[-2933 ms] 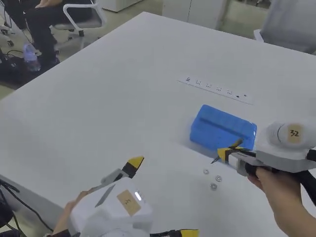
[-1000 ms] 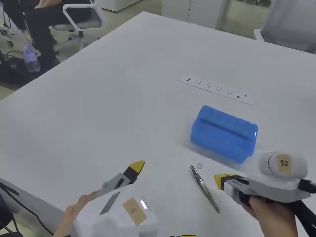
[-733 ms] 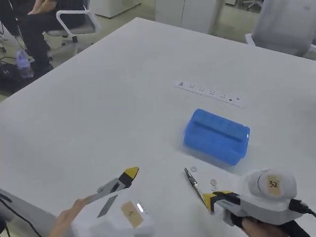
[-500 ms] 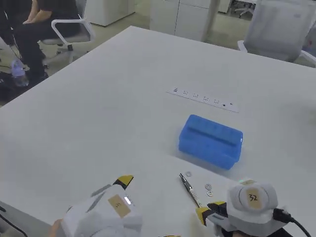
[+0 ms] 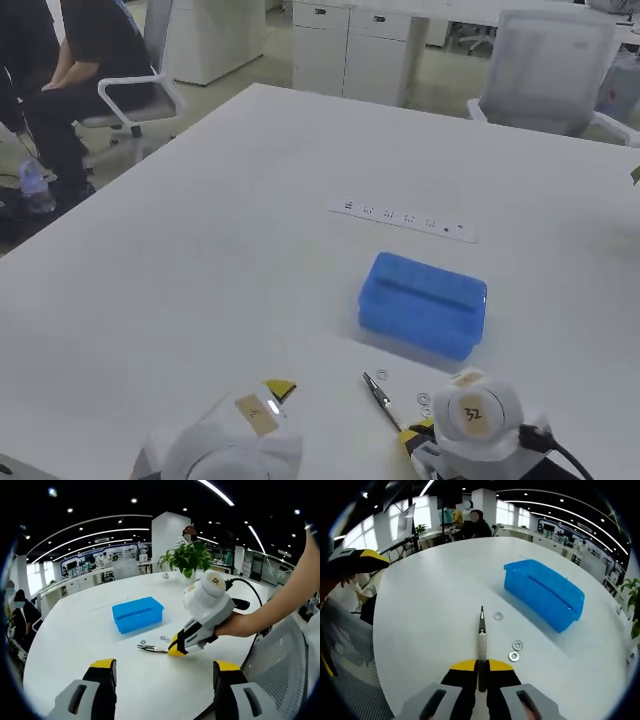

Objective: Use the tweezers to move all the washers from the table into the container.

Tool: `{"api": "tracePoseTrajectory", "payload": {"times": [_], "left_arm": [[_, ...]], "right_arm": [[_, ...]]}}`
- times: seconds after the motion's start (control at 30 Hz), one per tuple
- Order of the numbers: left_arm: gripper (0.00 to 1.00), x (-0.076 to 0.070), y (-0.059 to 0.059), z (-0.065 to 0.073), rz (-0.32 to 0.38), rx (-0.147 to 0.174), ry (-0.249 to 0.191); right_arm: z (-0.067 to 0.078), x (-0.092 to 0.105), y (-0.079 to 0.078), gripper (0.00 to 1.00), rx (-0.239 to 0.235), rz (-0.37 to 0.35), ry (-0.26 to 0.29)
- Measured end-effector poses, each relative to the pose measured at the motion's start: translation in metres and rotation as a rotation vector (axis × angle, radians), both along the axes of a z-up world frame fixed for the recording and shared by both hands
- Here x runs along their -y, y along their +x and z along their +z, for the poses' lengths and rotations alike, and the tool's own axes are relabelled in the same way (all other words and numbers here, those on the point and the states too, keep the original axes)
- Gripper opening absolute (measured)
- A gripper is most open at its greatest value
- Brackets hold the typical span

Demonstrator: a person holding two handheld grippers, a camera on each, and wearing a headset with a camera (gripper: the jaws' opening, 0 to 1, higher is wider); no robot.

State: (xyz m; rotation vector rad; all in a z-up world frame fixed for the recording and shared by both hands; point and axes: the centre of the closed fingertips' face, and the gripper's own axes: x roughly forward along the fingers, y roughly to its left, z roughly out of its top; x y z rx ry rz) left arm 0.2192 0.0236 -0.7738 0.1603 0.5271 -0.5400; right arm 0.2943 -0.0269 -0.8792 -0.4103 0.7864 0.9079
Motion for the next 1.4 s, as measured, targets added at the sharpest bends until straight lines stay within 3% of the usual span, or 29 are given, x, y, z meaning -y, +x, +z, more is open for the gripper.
{"api": "tracePoseTrajectory", "payload": {"times": [0.07, 0.13, 0.2, 0.27, 0.37, 0.4, 0.53, 0.57, 0.63, 0.73, 0.8, 0.87, 0.93, 1.0, 1.07, 1.13, 1.2, 1.4], "left_arm": [[0.77, 0.003, 0.003, 0.0, -0.017, -0.021, -0.015], [0.76, 0.009, 0.006, 0.002, -0.033, -0.041, -0.082], [0.71, 0.008, 0.008, 0.0, -0.05, -0.067, -0.081], [0.67, 0.008, 0.013, -0.001, -0.06, -0.066, -0.079], [0.62, 0.012, 0.017, -0.003, -0.095, -0.075, -0.103], [0.6, 0.013, 0.019, -0.006, -0.117, -0.075, -0.09], [0.56, 0.013, 0.024, -0.02, -0.2, -0.046, 0.015], [0.54, 0.013, 0.026, -0.023, -0.222, -0.021, 0.053], [0.52, 0.015, 0.03, -0.031, -0.263, -0.003, 0.107], [0.52, 0.027, 0.03, -0.042, -0.32, -0.02, 0.154], [0.52, 0.038, 0.029, -0.047, -0.363, -0.008, 0.176], [0.52, 0.046, 0.03, -0.049, -0.369, -0.003, 0.152], [0.53, 0.051, 0.03, -0.058, -0.377, -0.027, 0.149], [0.52, 0.05, 0.03, -0.065, -0.376, -0.031, 0.158], [0.52, 0.047, 0.029, -0.071, -0.389, -0.024, 0.185], [0.49, 0.044, 0.027, -0.078, -0.418, -0.038, 0.224], [0.5, 0.046, 0.024, -0.079, -0.491, -0.008, 0.273], [0.4, 0.052, 0.013, -0.087, -0.643, -0.005, 0.365]], "right_arm": [[0.002, 0.001, -0.003, 0.02, -0.022, 0.002, 0.011], [0.005, 0.003, -0.007, 0.02, -0.044, 0.014, 0.02], [0.009, 0.003, -0.012, 0.02, -0.064, 0.038, 0.025], [0.015, 0.004, -0.021, 0.02, -0.109, 0.069, 0.037], [0.026, 0.008, -0.027, 0.02, -0.137, 0.087, 0.049], [0.031, 0.009, -0.033, 0.02, -0.185, 0.088, 0.062], [0.045, 0.014, -0.04, 0.02, -0.268, 0.065, 0.098], [0.049, 0.016, -0.042, 0.02, -0.293, 0.058, 0.107], [0.051, 0.02, -0.049, 0.02, -0.368, 0.039, 0.105], [0.059, 0.021, -0.053, 0.0, -0.388, 0.04, 0.125], [0.067, 0.02, -0.057, 0.0, -0.42, 0.03, 0.138], [0.065, 0.022, -0.06, 0.0, -0.395, 0.031, 0.098], [0.049, 0.029, -0.057, 0.0, -0.359, 0.052, 0.025], [0.045, 0.028, -0.059, 0.0, -0.365, 0.051, 0.037], [0.043, 0.03, -0.06, 0.0, -0.328, 0.057, 0.039], [0.039, 0.032, -0.065, 0.0, -0.304, 0.084, 0.018], [0.038, 0.034, -0.069, 0.0, -0.289, 0.097, 0.009], [0.044, 0.044, -0.068, 0.0, -0.235, 0.085, 0.016]]}}
